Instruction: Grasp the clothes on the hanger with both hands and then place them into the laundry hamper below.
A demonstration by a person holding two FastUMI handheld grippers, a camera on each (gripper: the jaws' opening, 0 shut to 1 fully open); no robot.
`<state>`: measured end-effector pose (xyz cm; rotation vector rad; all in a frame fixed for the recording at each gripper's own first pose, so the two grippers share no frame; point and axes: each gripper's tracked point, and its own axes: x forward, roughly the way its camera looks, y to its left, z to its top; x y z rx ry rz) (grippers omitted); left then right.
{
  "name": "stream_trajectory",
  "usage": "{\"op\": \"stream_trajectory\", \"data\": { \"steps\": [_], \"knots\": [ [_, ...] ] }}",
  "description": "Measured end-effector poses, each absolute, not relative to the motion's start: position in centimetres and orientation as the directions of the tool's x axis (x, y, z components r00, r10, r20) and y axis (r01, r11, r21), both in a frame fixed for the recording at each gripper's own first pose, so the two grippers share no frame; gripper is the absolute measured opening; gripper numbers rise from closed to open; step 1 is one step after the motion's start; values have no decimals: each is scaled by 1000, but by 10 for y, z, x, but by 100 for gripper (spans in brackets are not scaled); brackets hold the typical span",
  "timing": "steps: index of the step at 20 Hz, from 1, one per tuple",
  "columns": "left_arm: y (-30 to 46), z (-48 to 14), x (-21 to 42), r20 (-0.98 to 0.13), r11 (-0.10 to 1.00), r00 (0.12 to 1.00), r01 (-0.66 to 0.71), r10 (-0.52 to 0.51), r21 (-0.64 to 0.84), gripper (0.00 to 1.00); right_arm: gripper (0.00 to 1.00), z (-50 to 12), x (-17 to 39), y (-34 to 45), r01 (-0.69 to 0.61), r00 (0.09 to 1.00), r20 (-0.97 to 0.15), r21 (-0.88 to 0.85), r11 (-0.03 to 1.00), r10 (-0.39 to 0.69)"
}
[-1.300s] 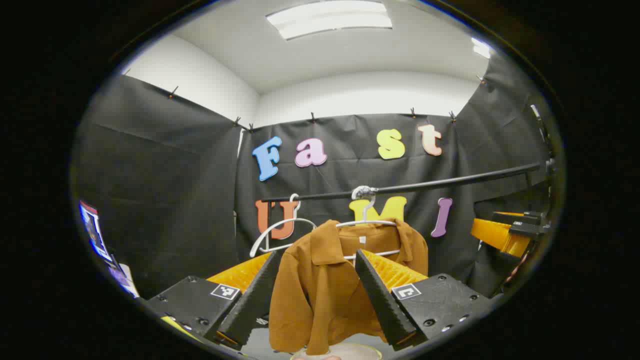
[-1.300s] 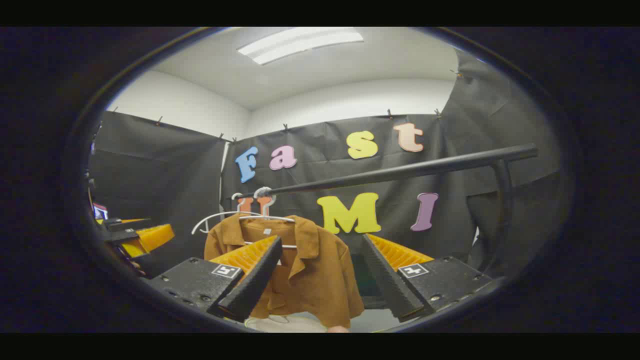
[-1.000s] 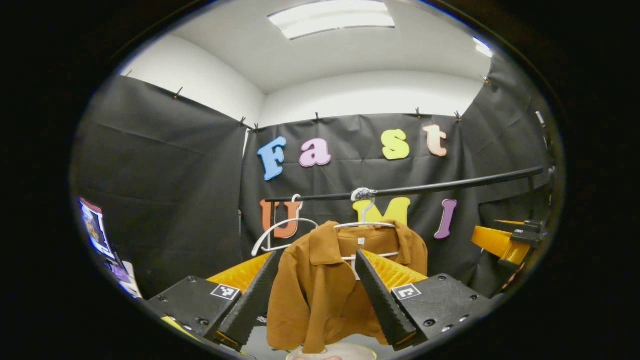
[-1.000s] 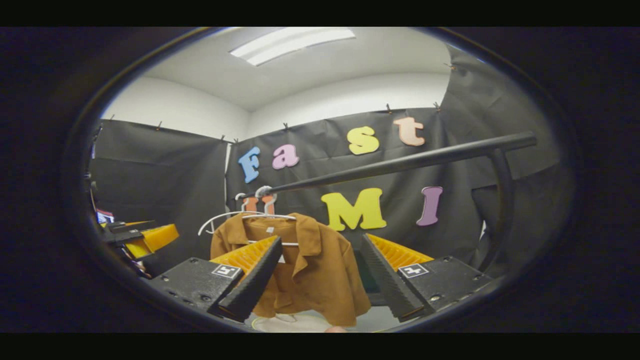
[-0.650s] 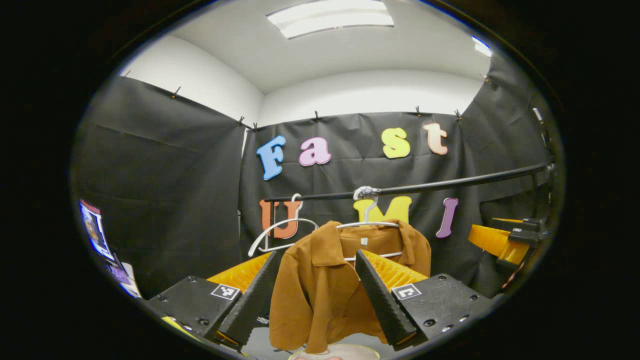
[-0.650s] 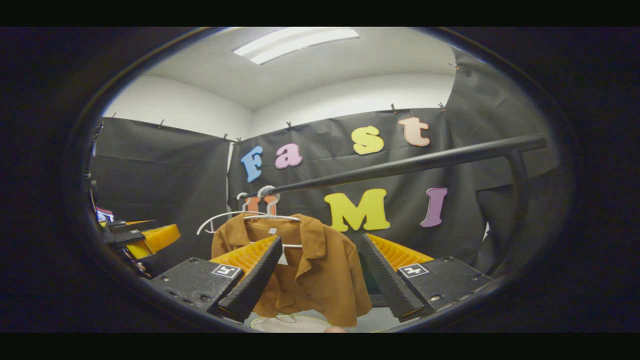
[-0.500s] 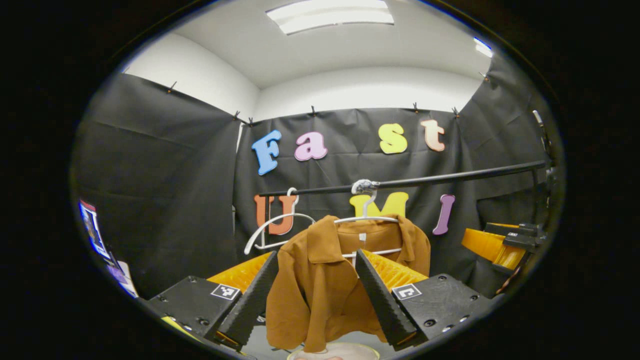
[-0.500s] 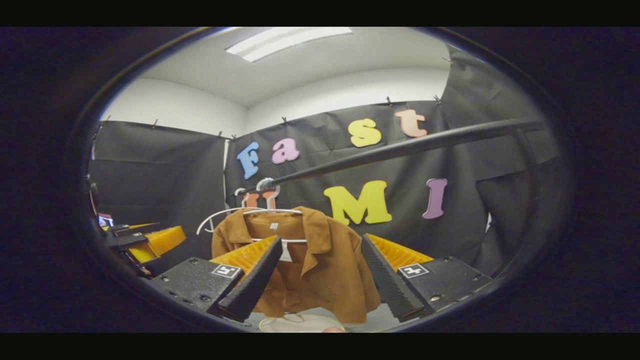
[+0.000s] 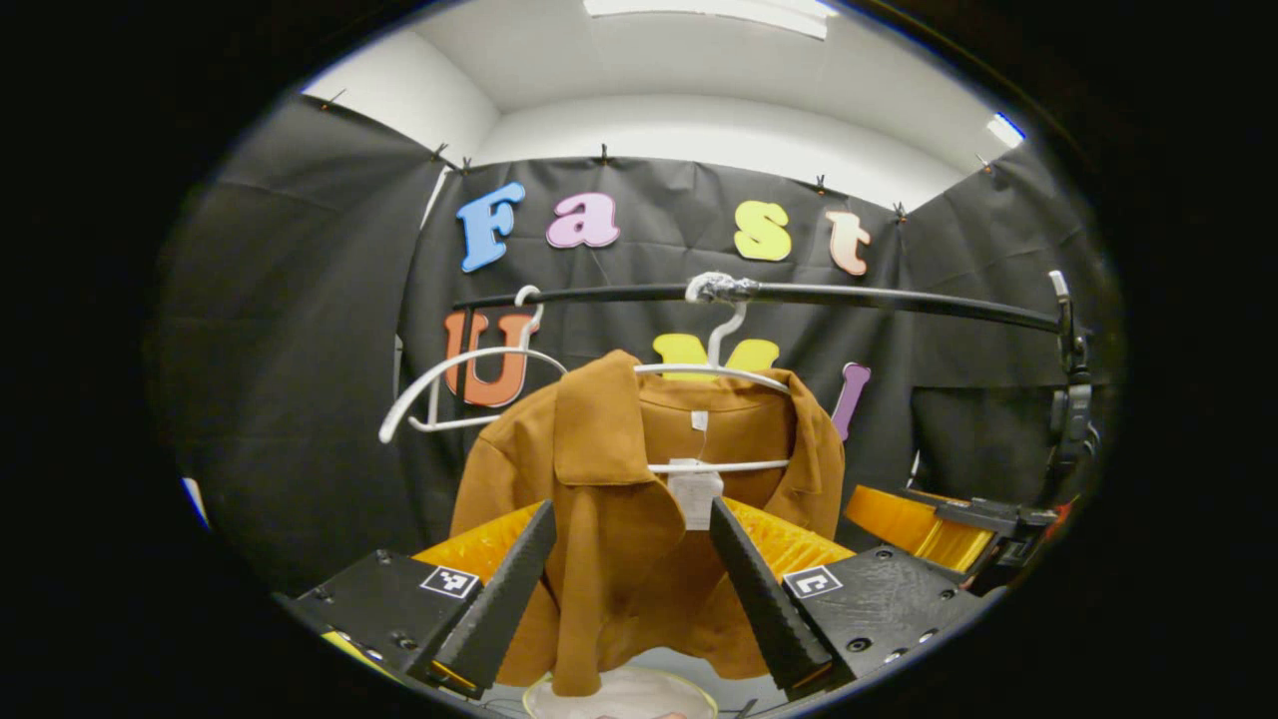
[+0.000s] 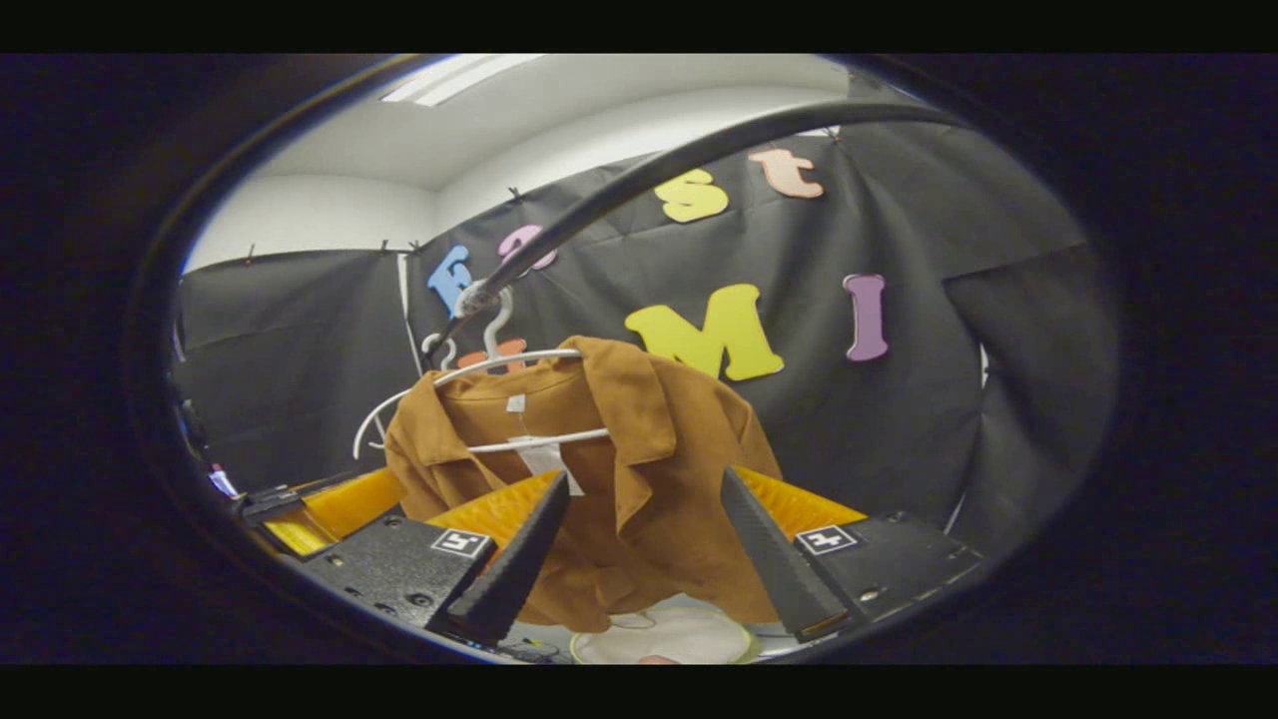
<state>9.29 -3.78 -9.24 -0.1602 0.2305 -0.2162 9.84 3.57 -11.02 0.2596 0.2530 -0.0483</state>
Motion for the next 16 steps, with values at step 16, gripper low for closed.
{"op": "stream_trajectory", "data": {
  "steps": [16],
  "knots": [
    [-49, -152, 183, -312, 931, 925, 99, -216, -352, 100, 93, -151, 196, 39, 103, 950, -306, 500, 860, 64]
  ]
}}
